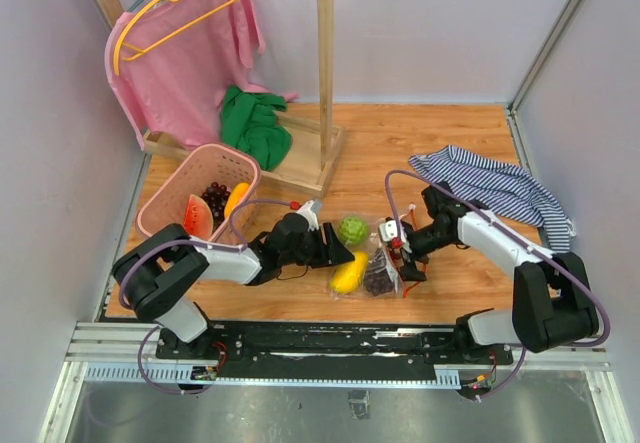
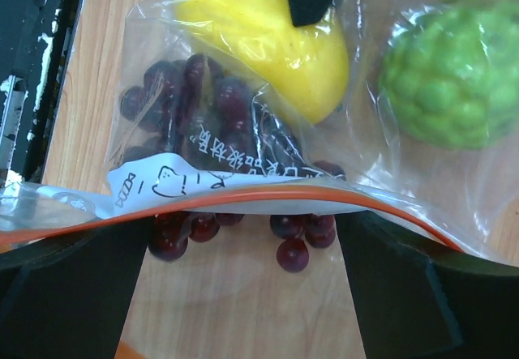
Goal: Open the zip-top bag and remove the fake food
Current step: Pick up the fake fruit from the zipper food storage bag.
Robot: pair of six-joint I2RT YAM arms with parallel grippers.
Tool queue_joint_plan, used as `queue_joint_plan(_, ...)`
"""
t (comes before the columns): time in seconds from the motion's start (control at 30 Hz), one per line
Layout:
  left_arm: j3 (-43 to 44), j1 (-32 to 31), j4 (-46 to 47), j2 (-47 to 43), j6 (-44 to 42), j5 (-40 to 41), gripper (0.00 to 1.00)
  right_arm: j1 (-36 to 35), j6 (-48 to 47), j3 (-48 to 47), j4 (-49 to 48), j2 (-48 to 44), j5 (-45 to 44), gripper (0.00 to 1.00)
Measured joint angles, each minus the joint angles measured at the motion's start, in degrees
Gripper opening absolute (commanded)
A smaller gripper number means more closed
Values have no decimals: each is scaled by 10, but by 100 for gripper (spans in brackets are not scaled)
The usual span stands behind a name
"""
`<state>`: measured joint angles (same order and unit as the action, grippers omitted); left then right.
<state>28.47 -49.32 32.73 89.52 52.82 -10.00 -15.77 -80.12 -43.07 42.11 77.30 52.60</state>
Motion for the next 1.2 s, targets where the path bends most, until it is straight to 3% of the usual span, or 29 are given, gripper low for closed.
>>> queue_joint_plan(0.23,8,0,15,17,0,-28,50,-43,19,13,-36,10,-48,92)
queue_joint_plan(0.47,11,0,28,29,0,-39,50,-72,47,17,-59,35,-95,83)
queue_joint_plan(0.77,12,0,39,38,2,-43,50,-87,62,19,-80,40,-111,55)
queue_joint_plan(1.0,12,0,40,40,2,-44,39,-88,62,19,-81,38,-102,24)
queue_joint_plan(1.2,12,0,25,29,-4,-36,27,-84,64,19,-82,21,-107,10)
